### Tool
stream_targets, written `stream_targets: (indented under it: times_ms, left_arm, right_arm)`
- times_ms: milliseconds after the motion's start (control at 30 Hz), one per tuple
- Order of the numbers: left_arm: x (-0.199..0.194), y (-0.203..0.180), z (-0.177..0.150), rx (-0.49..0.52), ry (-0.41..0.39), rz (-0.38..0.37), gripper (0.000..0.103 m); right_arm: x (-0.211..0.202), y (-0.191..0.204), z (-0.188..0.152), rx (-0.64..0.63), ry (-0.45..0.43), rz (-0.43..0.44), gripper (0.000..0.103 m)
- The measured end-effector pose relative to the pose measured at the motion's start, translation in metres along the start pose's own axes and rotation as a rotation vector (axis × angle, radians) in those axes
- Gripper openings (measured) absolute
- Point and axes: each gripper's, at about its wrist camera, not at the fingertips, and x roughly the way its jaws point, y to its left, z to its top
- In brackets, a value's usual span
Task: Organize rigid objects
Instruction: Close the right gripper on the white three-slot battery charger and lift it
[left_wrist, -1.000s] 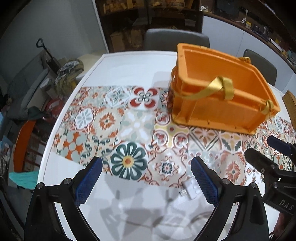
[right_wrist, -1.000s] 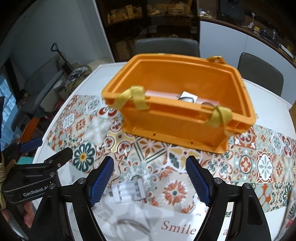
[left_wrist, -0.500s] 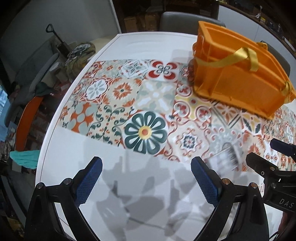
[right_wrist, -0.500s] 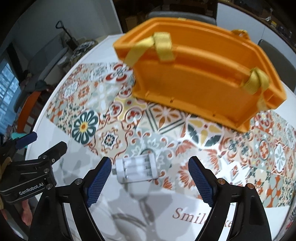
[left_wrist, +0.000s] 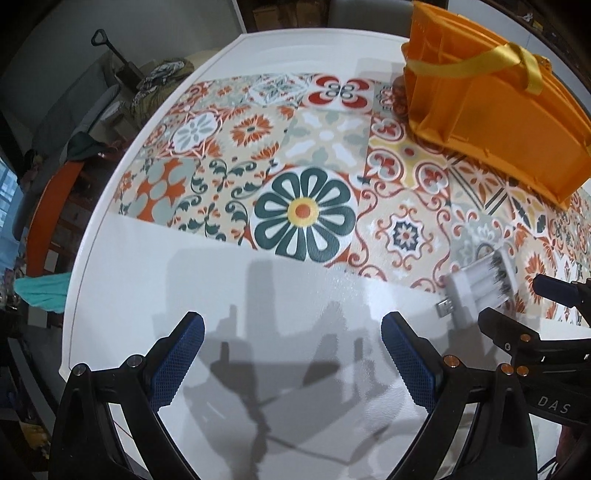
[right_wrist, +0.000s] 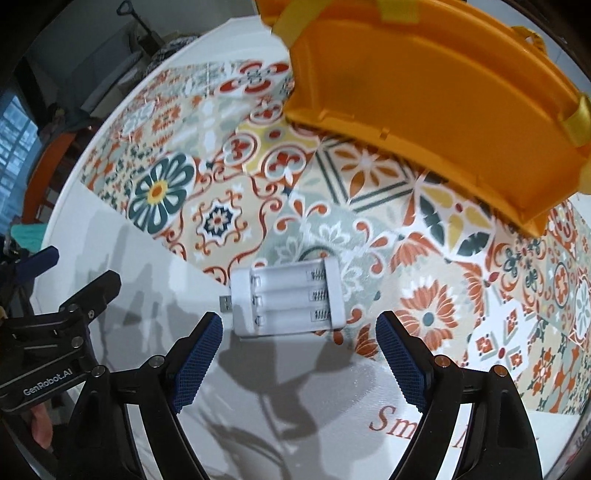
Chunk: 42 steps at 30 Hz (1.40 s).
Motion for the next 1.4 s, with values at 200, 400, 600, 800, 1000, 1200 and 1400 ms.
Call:
stream_targets:
  times_ms: [200,400,600,800,1000,1200,1400]
  left_arm:
    - [0.011,0.0,-0.003,0.0,0.028,0.011,0.098]
    - [0.019,0.001,-0.004,-0.001,0.046,0.013,0.098]
    - [0.025,0.001,-0.004,0.001,0.057,0.016,0.098]
    - [0.028,-0.004,-0.005,0.025,0.062,0.024,0.098]
    - [0.025,-0.007,-0.005,0.042,0.05,0.034,0.098]
    - [0.015,-0.009,-0.004,0.041,0.034,0.02,0.098]
    - [-0.001,-0.017,0.001,0.062,-0.009,-0.008,0.098]
  right_arm:
    - [0.016,0.003,0.001,-0.025,0.039,0.003,0.085]
    - [0.028,0.006,0.003,-0.038,0.064,-0.01,0.085]
    - [0.032,0.008,0.005,-0.046,0.05,-0.017,0.086]
    - [0.038,0.019,0.008,-0.092,0.033,-0.058,0.086]
    - [0.039,0.026,0.007,-0.107,0.005,-0.067,0.076]
    - [0.026,0.016,0.002,-0.076,-0.019,-0.059,0.076]
    - [0.002,0.004,-0.001,-0.037,-0.072,-0.079,0.076]
